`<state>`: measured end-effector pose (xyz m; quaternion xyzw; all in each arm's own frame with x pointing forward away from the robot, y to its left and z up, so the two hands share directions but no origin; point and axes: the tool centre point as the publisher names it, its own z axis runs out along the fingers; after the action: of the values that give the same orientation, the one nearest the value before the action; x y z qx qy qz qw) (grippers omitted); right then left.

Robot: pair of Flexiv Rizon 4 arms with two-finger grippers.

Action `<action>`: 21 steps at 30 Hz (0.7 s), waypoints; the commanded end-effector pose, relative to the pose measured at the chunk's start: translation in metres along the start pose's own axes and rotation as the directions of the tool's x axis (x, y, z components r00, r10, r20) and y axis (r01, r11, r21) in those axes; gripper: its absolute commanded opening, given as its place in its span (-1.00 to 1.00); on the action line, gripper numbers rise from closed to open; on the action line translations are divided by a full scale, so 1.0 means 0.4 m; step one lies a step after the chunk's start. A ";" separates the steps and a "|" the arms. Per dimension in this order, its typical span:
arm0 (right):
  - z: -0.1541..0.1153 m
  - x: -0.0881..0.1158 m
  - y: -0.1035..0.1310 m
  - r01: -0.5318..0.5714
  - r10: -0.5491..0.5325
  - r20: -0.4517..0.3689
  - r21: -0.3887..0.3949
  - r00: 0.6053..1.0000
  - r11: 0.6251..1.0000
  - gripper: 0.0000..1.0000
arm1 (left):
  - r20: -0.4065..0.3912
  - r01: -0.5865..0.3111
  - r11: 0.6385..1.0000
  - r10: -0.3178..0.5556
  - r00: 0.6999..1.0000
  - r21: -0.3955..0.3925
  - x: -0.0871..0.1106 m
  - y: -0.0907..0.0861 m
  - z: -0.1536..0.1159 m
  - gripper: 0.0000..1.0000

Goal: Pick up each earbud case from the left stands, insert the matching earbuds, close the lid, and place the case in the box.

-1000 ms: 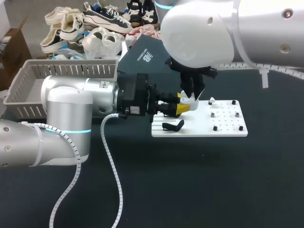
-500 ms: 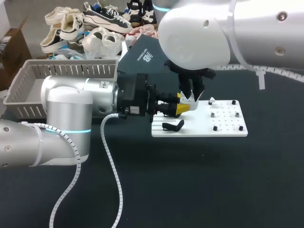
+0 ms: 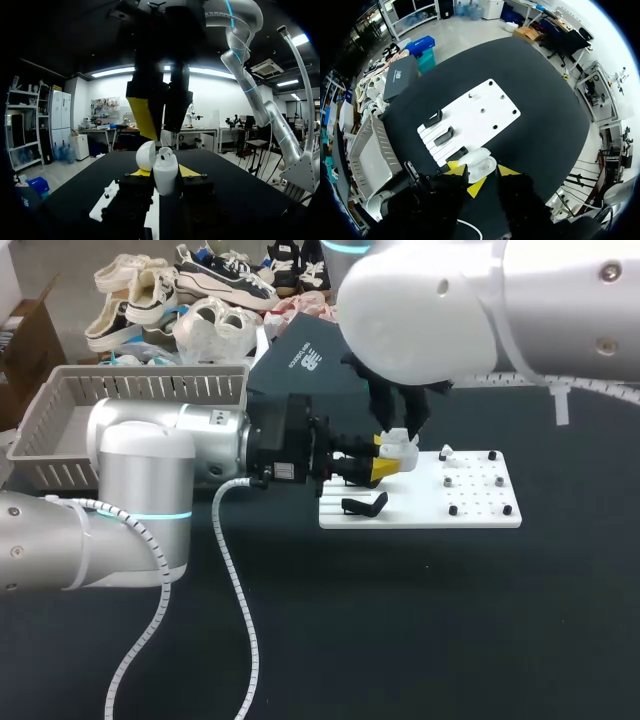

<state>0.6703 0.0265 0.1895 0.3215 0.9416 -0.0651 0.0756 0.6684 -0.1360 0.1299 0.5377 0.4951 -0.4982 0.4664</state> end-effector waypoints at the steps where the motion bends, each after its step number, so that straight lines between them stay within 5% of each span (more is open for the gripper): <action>1: -0.018 -0.003 -0.077 0.017 -0.014 0.030 -0.118 0.999 0.993 -0.26 | -0.001 0.000 1.000 0.000 1.000 0.001 0.000 0.002 0.000 -1.00; 17: 0.016 -0.188 -0.190 0.063 -0.047 0.077 -0.225 0.996 0.972 -0.02 | -0.001 0.000 1.000 0.000 1.000 0.001 0.000 0.002 0.000 -1.00; 20: 0.036 -0.217 -0.196 0.086 -0.072 0.066 -0.241 0.995 0.967 0.30 | -0.001 0.000 1.000 0.000 1.000 0.001 0.000 0.002 0.000 -1.00; 21: 0.044 -0.223 -0.194 0.099 -0.083 0.074 -0.243 0.994 0.965 0.56 | -0.001 0.000 1.000 0.000 1.000 0.001 0.000 0.002 0.000 -1.00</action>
<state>0.6898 -0.0822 0.2017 0.2755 0.9528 -0.0151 0.1264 0.6685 -0.1357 0.1299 0.5377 0.4952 -0.4981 0.4664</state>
